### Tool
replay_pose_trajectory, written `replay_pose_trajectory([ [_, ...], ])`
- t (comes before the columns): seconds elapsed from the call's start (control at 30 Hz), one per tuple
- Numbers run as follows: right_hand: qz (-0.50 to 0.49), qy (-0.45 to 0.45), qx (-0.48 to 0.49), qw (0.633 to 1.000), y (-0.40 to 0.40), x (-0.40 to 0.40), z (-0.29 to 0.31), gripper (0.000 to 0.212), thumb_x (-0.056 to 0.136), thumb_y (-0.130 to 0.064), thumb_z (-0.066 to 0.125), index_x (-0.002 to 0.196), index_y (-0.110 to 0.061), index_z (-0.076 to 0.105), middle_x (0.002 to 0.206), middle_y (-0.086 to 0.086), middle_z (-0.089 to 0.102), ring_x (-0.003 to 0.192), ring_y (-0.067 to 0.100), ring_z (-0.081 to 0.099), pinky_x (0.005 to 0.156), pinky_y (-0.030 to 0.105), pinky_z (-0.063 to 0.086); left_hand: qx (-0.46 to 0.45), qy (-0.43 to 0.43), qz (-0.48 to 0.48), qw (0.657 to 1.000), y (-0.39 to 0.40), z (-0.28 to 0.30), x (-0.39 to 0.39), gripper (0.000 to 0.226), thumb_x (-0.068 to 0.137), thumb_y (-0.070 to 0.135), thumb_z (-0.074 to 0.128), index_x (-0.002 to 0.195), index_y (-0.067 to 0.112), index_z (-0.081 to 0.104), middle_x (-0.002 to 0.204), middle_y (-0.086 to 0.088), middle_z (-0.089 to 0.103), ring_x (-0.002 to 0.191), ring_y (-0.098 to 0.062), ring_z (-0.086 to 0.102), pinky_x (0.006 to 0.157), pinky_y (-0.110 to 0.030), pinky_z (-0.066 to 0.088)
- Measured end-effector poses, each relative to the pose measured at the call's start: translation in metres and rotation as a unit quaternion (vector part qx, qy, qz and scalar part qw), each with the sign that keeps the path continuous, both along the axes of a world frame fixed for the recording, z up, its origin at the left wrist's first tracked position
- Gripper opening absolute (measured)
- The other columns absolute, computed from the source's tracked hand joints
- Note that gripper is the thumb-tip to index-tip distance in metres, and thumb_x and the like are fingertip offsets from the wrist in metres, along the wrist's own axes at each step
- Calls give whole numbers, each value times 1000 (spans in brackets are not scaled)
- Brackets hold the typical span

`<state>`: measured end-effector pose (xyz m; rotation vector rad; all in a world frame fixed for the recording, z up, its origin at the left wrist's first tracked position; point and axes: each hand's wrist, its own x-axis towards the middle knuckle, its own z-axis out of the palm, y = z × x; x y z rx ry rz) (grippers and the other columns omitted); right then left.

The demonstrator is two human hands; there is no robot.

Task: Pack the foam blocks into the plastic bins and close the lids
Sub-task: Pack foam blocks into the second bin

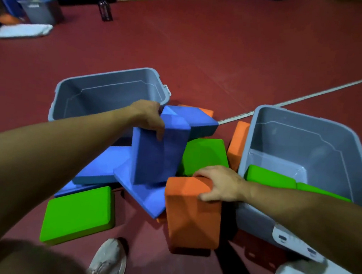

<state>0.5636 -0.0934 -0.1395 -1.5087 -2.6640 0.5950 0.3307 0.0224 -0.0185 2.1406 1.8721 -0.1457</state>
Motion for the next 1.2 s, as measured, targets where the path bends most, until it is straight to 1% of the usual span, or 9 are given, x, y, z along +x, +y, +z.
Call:
replay_pose_trajectory([
  [0.13, -87, 95, 40, 991, 4, 14, 15, 77, 60, -72, 52, 121, -26, 63, 115, -1, 68, 106, 19, 62, 89, 35, 48, 130, 37, 23, 991, -11, 32, 22, 66, 49, 39, 84, 109, 26, 61, 118, -6, 56, 119, -37, 44, 92, -58, 40],
  [0.27, -175, 175, 63, 967, 2, 32, 26, 75, 58, -73, 56, 117, -27, 64, 109, -6, 69, 100, 16, 63, 87, 34, 49, 261, 15, -2, 965, -22, 49, 35, 62, 59, 28, 68, 120, 22, 56, 121, -9, 50, 118, -38, 39, 95, -60, 36],
  [0.33, -247, 251, 67, 934, 1, 42, 32, 68, 59, -67, 65, 113, -27, 64, 103, -8, 68, 94, 13, 62, 86, 33, 50, 306, -2, -19, 952, -24, 56, 40, 64, 60, 27, 67, 123, 22, 54, 119, -8, 49, 114, -36, 39, 92, -56, 37],
  [0.47, -368, 405, 87, 833, 2, 62, 40, 57, 62, -53, 73, 107, -19, 64, 92, -8, 64, 86, 15, 63, 79, 31, 52, 362, -50, -27, 930, -29, 68, 53, 72, 58, 25, 66, 128, 26, 52, 120, -5, 50, 111, -34, 40, 88, -49, 37],
  [0.57, -437, 462, 123, 762, 5, 79, 47, 48, 72, -43, 78, 107, -12, 63, 90, -1, 66, 84, 22, 66, 72, 28, 51, 388, -73, -46, 918, -34, 71, 65, 75, 57, 27, 68, 130, 27, 51, 119, -3, 50, 109, -34, 41, 83, -44, 36],
  [0.67, -493, 470, 176, 711, 7, 99, 54, 36, 83, -31, 76, 109, -10, 63, 93, 1, 66, 86, 20, 64, 76, 31, 49, 403, -88, -75, 908, -39, 73, 78, 76, 60, 29, 71, 132, 27, 49, 120, -3, 48, 109, -32, 40, 78, -40, 31],
  [0.83, -542, 469, 230, 658, 7, 125, 58, 39, 86, -34, 73, 113, -8, 62, 94, 1, 63, 87, 20, 61, 76, 26, 42, 454, -133, -105, 875, -43, 77, 99, 77, 60, 31, 70, 134, 24, 48, 124, -3, 49, 111, -31, 41, 76, -36, 29],
  [1.0, -576, 449, 252, 634, 0, 149, 54, 48, 83, -36, 75, 116, -8, 57, 102, 5, 64, 89, 18, 59, 77, 25, 41, 468, -165, -125, 859, -46, 71, 126, 76, 60, 33, 66, 134, 24, 51, 121, -3, 51, 110, -29, 42, 78, -35, 30],
  [1.2, -624, 360, 308, 622, -14, 195, 53, 58, 82, -38, 75, 121, -3, 51, 119, 18, 59, 109, 32, 57, 90, 36, 40, 470, -212, -160, 841, -53, 51, 158, 72, 61, 34, 65, 132, 25, 54, 119, -1, 53, 108, -28, 45, 79, -36, 38],
])
